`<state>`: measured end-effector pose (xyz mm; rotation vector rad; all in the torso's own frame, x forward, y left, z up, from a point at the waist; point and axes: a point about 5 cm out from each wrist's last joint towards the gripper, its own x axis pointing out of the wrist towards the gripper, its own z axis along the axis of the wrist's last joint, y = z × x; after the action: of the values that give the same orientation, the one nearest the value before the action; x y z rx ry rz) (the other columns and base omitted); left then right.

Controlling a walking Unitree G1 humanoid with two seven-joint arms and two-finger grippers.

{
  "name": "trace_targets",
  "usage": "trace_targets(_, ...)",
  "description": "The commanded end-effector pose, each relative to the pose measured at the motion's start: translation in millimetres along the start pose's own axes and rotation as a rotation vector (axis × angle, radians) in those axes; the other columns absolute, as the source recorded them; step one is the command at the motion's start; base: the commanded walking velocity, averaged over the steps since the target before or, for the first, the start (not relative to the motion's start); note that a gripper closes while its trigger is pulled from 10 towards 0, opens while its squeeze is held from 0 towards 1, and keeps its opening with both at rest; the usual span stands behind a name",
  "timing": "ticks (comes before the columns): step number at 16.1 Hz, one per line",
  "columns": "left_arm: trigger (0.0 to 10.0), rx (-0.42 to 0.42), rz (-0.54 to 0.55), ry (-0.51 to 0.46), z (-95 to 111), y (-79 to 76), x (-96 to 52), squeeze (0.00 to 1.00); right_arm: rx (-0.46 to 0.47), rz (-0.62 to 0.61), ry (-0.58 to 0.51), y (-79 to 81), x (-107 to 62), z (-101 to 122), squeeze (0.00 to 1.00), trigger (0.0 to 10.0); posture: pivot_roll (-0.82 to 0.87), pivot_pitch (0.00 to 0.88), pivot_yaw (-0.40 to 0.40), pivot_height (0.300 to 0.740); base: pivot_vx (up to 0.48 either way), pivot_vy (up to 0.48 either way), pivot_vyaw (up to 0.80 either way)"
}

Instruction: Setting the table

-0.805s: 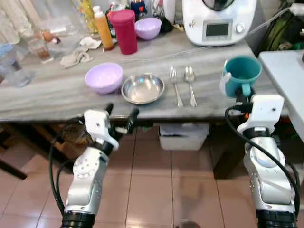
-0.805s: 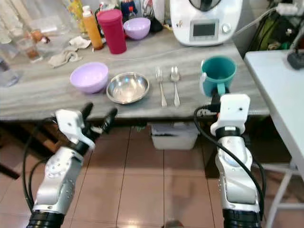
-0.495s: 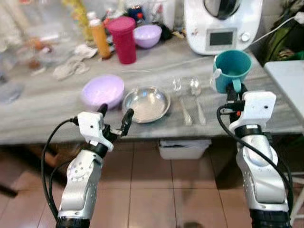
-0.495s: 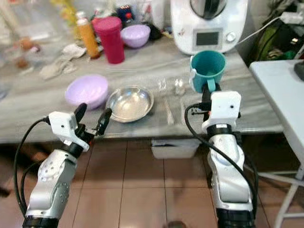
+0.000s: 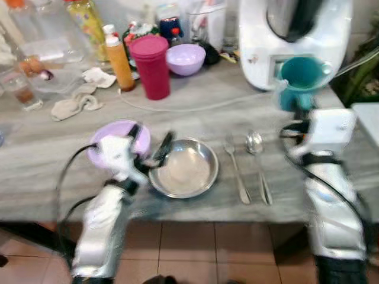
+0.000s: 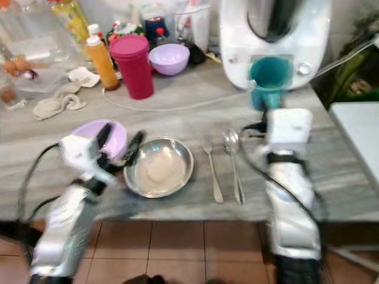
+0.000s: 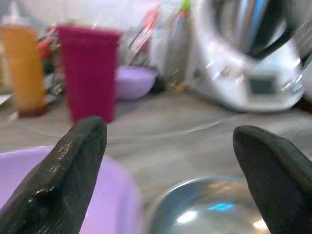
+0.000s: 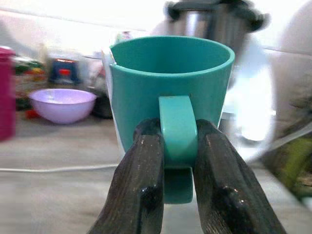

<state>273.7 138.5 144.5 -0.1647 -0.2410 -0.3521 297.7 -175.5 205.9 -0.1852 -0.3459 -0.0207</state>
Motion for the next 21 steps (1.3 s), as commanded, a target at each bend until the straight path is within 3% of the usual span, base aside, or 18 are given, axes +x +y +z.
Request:
trace_targets(1, 10.0, 0.035, -0.006, -0.023, 8, -1.5, -1.6, 0.00, -0.015, -0.023, -0.018, -8.2, -1.4, 4, 0.00, 10.0, -0.19, 0.136, 0.070, 0.740, 0.000, 0.000, 0.00)
trace_targets(2, 10.0, 0.087, -0.010, -0.030, 12, 1.5, -10.3, 0.00, -0.019, -0.019, -0.026, -10.2, 1.0, 6, 0.00, 10.0, -0.19, 0.142, 0.068, 0.740, 0.000, 0.000, 0.00)
trace_targets(5, 10.0, 0.116, -0.036, -0.012, 13, 3.0, -20.5, 0.00, -0.002, 0.009, -0.028, -11.3, 7.0, 7, 0.00, 10.0, -0.18, 0.145, 0.065, 0.740, 0.000, 0.000, 0.00)
trace_targets(8, 10.0, 0.143, -0.064, 0.027, 10, 6.4, -32.0, 0.00, 0.049, 0.111, -0.019, -1.2, 17.7, 7, 0.00, 10.0, -0.17, 0.150, 0.066, 0.740, 0.000, 0.000, 0.00)
trace_targets(13, 10.0, 0.156, -0.073, 0.045, 9, 5.9, -35.8, 0.00, 0.086, 0.253, -0.018, 19.5, 38.2, 1, 0.00, 10.0, -0.16, 0.156, 0.069, 0.740, 0.000, 0.000, 0.00)
trace_targets(21, 10.0, 0.176, -0.092, 0.059, 11, 4.2, -39.3, 0.00, 0.120, 0.255, -0.044, 26.9, 48.4, -2, 0.00, 10.0, -0.13, 0.156, 0.076, 0.740, 0.000, 0.000, 0.74)
